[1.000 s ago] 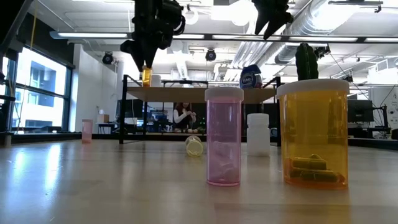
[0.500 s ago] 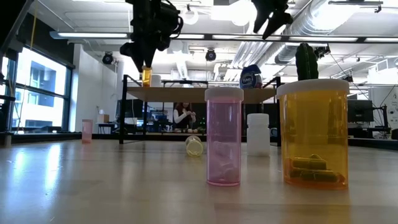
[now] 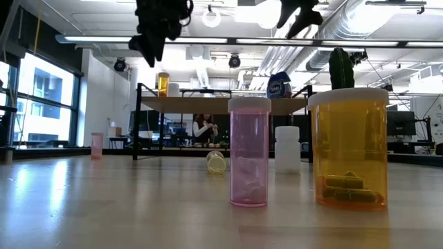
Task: Pick and place medicine bottles onto shelf by color
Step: Put the white pill bottle on the shelf
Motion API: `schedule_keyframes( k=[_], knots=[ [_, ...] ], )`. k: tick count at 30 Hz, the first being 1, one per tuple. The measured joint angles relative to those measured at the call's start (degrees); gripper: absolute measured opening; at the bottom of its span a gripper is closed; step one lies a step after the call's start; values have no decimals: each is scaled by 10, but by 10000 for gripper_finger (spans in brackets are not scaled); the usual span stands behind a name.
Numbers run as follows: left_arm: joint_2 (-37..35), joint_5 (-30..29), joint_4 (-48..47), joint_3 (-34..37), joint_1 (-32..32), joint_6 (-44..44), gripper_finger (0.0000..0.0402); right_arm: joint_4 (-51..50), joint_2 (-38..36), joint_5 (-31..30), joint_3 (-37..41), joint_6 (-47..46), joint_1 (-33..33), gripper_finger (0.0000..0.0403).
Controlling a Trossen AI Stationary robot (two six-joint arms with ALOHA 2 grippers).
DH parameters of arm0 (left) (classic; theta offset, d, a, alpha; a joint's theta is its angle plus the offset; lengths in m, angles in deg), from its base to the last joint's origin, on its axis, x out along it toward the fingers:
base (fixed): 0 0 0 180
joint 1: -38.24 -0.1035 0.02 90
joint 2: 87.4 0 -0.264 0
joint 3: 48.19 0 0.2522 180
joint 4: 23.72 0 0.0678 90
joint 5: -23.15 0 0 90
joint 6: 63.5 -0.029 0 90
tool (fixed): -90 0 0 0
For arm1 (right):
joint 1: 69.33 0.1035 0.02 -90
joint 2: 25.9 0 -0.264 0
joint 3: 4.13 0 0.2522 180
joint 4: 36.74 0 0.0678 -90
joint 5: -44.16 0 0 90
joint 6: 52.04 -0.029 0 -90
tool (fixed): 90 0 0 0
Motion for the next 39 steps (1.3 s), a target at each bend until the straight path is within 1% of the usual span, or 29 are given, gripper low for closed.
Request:
schedule_keyframes(
  k=[4,8,11,15,18,21,26,30,35,39],
  knots=[
    [-21,0,0,0,1,-13,184,-7,0,-3,0,-4,25,249],
    [-36,0,1,0,5,-28,184,-24,0,-18,8,-4,52,249],
    [-47,7,2,0,5,-30,184,-26,0,-18,33,-4,71,249],
    [-57,27,12,5,13,-30,184,-24,0,-17,86,-15,97,249],
    [-81,61,58,44,23,-25,184,-9,0,-10,123,-21,120,249],
    [-110,85,117,101,41,3,184,16,-2,-1,153,-18,146,249],
    [-163,89,197,189,82,60,184,66,-16,25,202,7,181,249],
    [-202,89,279,255,116,116,184,105,-26,48,249,42,199,249],
    [-247,88,381,326,168,152,184,155,-29,99,300,85,215,249],
    [-275,83,450,369,206,191,184,204,-29,119,336,115,236,249]
  ],
)
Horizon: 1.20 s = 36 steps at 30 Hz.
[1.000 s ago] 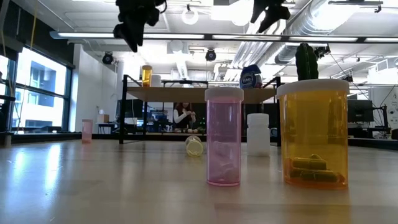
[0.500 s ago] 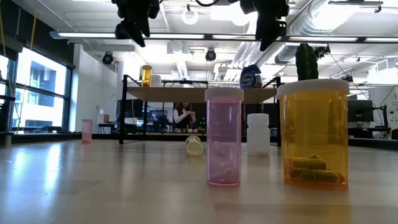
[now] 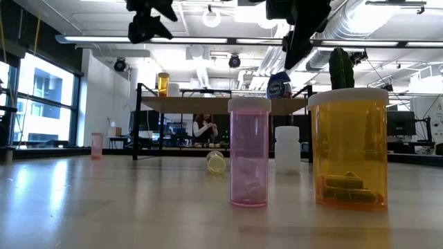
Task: Pick and place medicine bottles onto shelf by color
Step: Put the white pill bottle on the shelf
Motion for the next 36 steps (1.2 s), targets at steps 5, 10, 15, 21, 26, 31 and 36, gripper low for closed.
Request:
schedule_keyframes(
  k=[5,10,15,21,26,31,36],
  knots=[
    [-33,-30,49,38,51,45,184,74,0,6,43,24,35,249],
    [-64,-92,48,71,106,101,184,151,0,7,93,26,68,249],
    [-89,-136,29,97,147,151,184,225,0,-22,143,16,95,249],
    [-91,-177,-28,98,181,185,184,329,0,-37,206,-2,115,249],
    [-90,-202,-38,98,198,197,184,401,0,-85,258,-3,130,249],
    [-90,-213,-38,98,204,206,184,480,0,-89,312,-12,136,249],
    [-90,-214,-38,98,204,211,184,561,0,-101,357,-18,136,249]
  ],
)
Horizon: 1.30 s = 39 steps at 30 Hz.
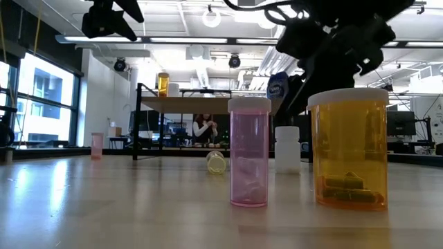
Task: Pick and place medicine bottles onto shelf by color
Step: Put the white pill bottle on the shelf
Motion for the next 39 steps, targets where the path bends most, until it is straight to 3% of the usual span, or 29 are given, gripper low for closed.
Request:
schedule_keyframes(
  k=[8,18,22,29,39],
  knots=[
    [0,-10,0,0,0,7,184,83,0,-12,51,-26,0,249],
    [0,-21,0,0,-1,6,184,135,45,-16,56,-62,0,248],
    [0,-21,0,0,-1,5,184,132,45,-16,56,-74,0,219],
    [0,-22,-15,0,-1,4,184,132,45,-5,56,-89,0,117],
    [0,-15,-15,0,-12,24,184,110,16,-6,41,-152,-11,130]
  ],
)
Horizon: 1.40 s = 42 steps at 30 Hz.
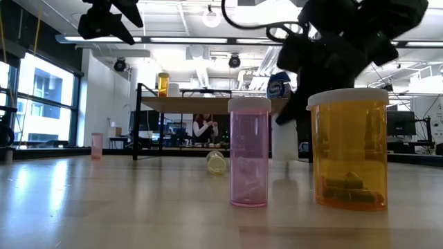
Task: Pick and place medicine bottles onto shelf by color
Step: Put the white pill bottle on the shelf
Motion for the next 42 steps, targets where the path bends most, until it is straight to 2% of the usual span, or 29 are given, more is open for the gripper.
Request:
schedule_keyframes(
  k=[4,10,21,29,37,42],
  knots=[
    [0,0,0,0,-19,-35,184,-39,-20,-2,-39,2,-22,129],
    [0,2,2,0,-55,-78,184,-149,-27,-2,-130,34,-69,124],
    [0,-2,6,0,-115,-130,184,-302,-27,-2,-303,73,-188,124],
    [0,-14,7,0,-145,-142,184,-312,-27,-7,-391,113,-263,124],
    [0,-15,7,0,-151,-181,184,-305,-27,-85,-456,172,-313,124],
    [0,-15,7,0,-151,-185,184,-275,-27,-105,-470,182,-343,124]
  ],
)
